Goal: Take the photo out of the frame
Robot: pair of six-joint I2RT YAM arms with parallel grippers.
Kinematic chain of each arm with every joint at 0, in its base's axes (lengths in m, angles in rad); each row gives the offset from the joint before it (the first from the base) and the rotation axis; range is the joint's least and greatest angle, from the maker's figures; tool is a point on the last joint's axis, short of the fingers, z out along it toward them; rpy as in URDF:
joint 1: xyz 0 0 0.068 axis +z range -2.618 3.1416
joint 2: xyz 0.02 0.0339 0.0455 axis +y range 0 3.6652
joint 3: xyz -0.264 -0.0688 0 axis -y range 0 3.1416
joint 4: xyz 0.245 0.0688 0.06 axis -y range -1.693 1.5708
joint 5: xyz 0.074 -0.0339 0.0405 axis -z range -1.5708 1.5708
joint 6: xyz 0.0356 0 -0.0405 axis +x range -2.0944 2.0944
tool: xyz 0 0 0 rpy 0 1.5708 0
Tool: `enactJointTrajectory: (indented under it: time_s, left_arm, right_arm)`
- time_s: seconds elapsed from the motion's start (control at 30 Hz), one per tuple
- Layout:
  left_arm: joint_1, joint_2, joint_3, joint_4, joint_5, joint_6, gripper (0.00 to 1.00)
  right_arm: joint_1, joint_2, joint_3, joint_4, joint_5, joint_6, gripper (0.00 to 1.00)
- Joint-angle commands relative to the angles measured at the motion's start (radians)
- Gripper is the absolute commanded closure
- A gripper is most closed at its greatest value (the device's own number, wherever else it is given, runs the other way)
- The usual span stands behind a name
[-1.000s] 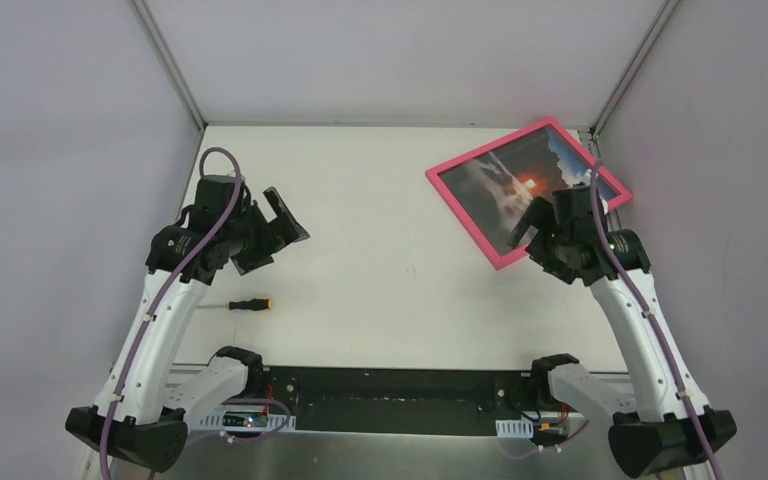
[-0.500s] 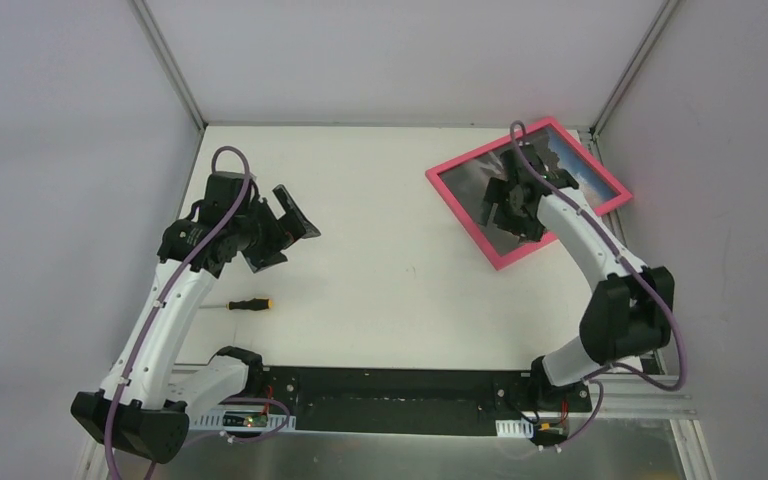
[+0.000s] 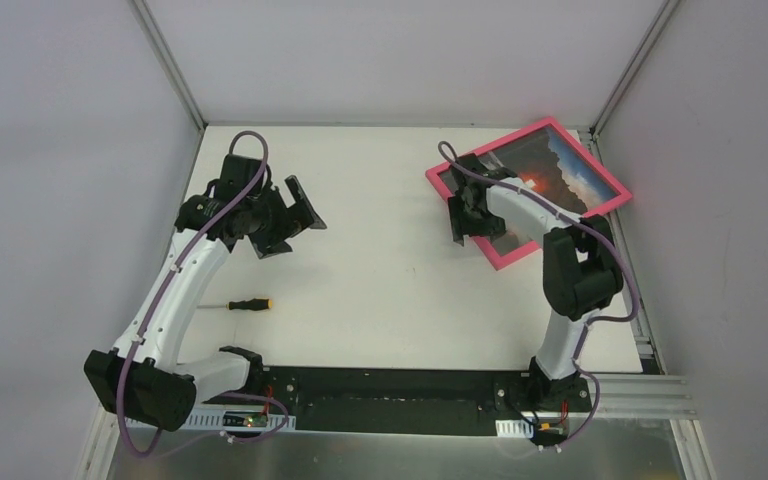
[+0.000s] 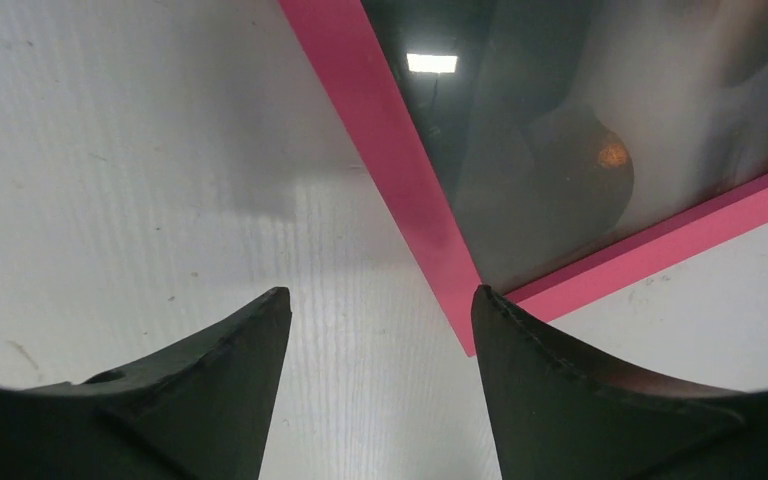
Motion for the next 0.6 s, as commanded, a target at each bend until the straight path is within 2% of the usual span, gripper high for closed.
enactJointTrajectory:
  time_s: [0.0,0.2,0.3,0.43,0.57]
  left_arm:
    - [-0.008,0.022,0.061,0.013,0.028,0.058,0.04]
    - [-0.008,0.051,0.093,0.012,0.027,0.096,0.04]
    - [-0.008,0.059,0.103,0.012,0.02,0.114,0.04]
    - [-0.01,0.06,0.12,0.011,0.016,0.143,0.04]
    - [-0.019,0.045,0.128,0.002,-0.011,0.176,0.03]
  right_arm:
    - [0.015,0.029,0.018,0.025,0.095,-0.072,0.31]
    - [0.014,0.046,-0.032,0.069,0.142,-0.111,0.33]
    - [0.012,0.05,-0.047,0.091,0.118,-0.126,0.35]
    - [0.001,0.064,-0.06,0.108,0.069,-0.141,0.44]
    - [-0.001,0.059,-0.079,0.127,0.036,-0.158,0.49]
